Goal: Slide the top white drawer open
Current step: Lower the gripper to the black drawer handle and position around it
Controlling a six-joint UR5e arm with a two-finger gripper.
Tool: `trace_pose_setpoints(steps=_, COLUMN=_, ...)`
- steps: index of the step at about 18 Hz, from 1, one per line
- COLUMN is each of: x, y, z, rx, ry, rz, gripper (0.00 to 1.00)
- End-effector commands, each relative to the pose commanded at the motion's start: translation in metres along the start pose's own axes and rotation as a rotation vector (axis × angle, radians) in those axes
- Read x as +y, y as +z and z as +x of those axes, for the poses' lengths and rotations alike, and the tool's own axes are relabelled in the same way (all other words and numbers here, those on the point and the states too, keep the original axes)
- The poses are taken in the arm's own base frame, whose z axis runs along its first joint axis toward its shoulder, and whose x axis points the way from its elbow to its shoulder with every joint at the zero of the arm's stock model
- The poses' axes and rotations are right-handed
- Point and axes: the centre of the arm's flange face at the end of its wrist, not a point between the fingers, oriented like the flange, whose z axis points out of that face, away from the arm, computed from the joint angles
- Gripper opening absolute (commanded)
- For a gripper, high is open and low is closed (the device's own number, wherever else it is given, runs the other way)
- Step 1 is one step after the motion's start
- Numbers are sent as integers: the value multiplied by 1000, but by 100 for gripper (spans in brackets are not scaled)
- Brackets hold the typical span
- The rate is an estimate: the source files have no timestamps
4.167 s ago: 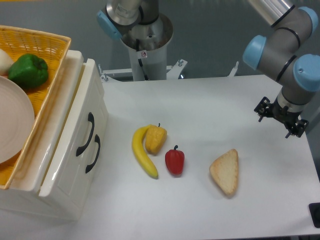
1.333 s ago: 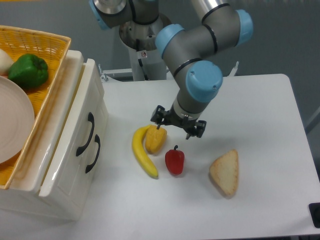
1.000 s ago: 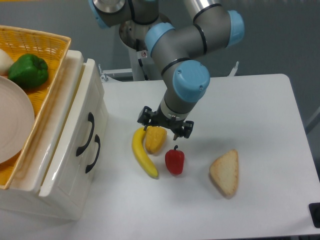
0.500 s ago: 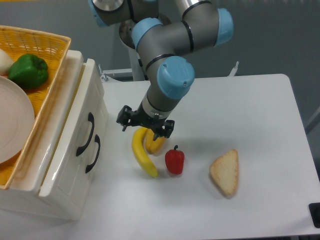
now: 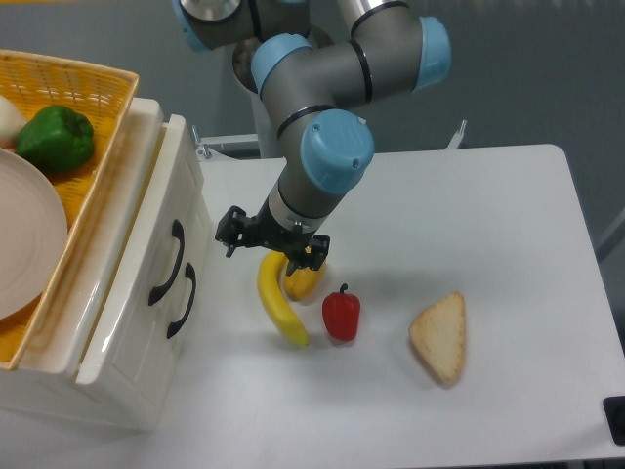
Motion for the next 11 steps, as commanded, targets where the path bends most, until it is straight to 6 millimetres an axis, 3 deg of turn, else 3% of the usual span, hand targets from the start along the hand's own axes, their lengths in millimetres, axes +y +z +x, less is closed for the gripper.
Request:
trace_pose_setpoints(steps=3, x=1, y=-10, z=14, rx=26, ry=-5, rz=36, gripper=100)
trace_pose_setpoints(steps=11, x=-8, y=-9, z=37, rx=57, ry=-19, rz=53, gripper=100)
